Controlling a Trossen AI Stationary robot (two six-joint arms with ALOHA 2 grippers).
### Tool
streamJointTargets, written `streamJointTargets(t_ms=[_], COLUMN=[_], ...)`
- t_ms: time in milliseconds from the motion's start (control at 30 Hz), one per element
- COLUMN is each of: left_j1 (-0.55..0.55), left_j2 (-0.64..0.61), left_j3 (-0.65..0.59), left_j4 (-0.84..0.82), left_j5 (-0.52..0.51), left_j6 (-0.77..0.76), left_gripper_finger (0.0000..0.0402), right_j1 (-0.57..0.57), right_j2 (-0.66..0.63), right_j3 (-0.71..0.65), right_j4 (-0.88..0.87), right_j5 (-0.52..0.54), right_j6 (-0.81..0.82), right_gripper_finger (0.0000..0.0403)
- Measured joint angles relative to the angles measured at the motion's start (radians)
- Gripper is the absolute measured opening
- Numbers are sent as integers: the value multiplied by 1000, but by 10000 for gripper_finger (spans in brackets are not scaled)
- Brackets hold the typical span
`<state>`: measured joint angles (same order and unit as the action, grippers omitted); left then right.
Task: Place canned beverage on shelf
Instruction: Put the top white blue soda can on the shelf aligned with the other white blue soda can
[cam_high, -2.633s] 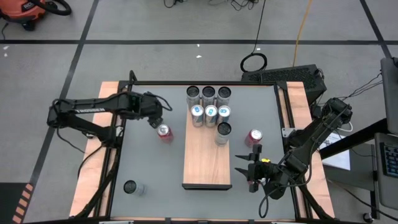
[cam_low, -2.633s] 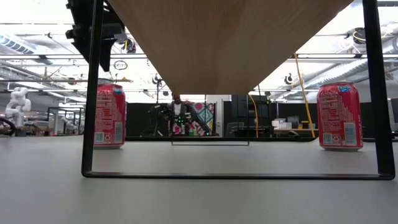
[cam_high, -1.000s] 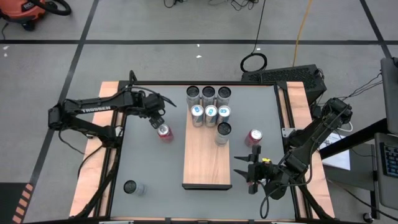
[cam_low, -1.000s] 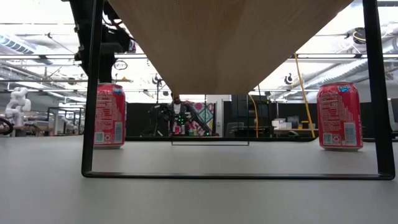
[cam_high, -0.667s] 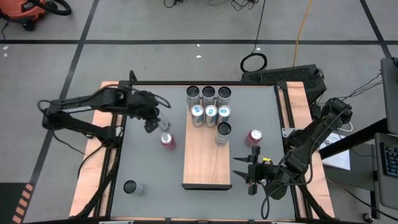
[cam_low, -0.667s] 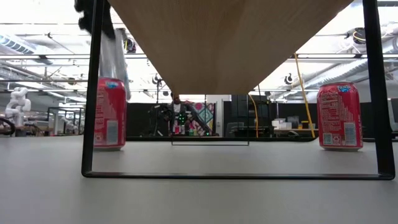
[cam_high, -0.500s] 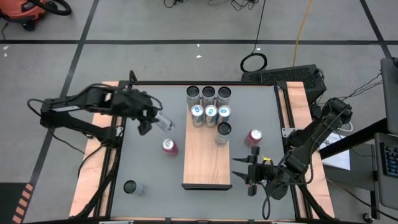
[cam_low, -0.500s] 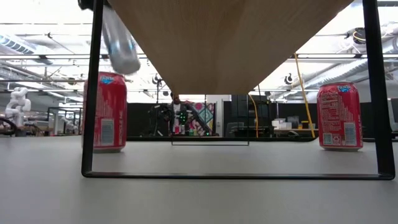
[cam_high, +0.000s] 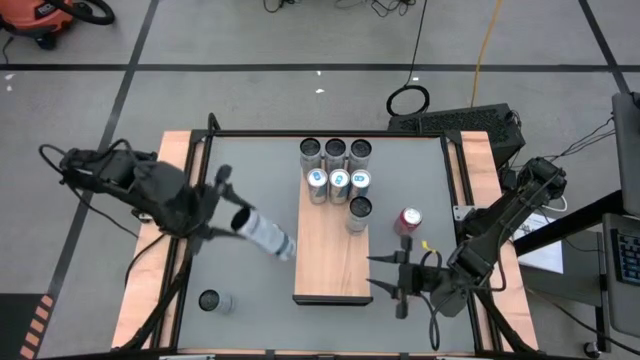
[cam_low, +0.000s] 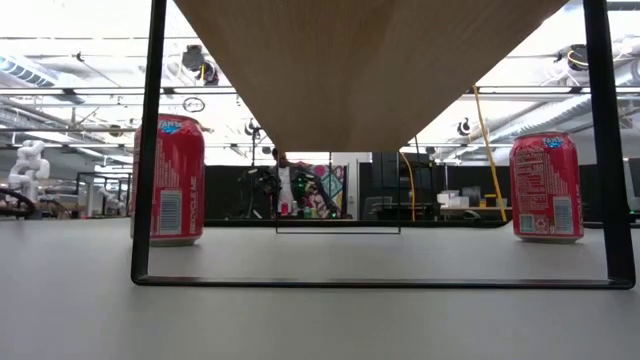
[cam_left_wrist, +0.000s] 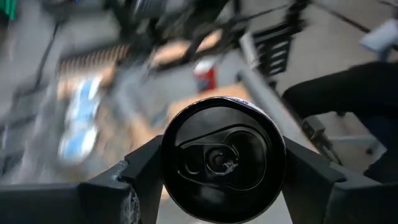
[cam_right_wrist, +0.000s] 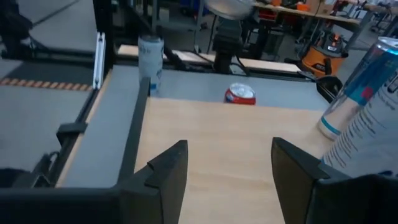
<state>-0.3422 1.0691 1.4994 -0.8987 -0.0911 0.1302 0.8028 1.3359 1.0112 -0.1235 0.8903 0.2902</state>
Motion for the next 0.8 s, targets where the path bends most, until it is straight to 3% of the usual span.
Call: streamJointTargets(t_ms=[167, 467, 733, 800], left_j1=[-88, -140, -152, -152], left_j2=[41, 161, 245, 262], left_j3=[0, 0, 0, 0], left_j4=[130, 212, 271, 287], left_j5=[-15, -18, -29, -29], left_j6=[241, 524, 633, 638], left_gripper_finger=[243, 243, 242, 242], right_j1=[-6, -44, -64, -71], right_j2=[40, 191, 213, 213], right_j3=[0, 0, 0, 0], right_j4=[124, 604, 716, 718], right_j5=[0, -2, -7, -60], right_j6=[-72, -281, -219, -210], right_gripper_finger=[171, 178, 264, 290])
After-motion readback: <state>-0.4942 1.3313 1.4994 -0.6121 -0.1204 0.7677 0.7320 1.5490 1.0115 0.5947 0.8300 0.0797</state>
